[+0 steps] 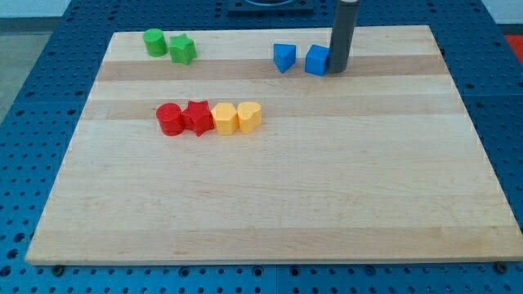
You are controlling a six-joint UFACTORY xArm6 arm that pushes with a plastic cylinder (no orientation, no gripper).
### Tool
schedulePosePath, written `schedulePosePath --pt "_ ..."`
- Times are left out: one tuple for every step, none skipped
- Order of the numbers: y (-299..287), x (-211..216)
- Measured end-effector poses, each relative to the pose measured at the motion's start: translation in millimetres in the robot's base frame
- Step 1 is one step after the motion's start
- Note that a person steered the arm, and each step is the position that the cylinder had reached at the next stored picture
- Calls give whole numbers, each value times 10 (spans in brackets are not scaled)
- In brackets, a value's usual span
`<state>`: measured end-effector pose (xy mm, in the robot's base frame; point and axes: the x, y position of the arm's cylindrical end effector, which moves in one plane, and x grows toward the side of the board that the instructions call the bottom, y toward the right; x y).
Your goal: Slide the blue cube closer to the blue triangle
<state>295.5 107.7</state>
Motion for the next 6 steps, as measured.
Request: schedulePosePath --pt "-59 -34" --pt "-61 -102" --pt "-61 -210" --pt "-97 -276" --pt "-209 -276" --pt "-244 -278"
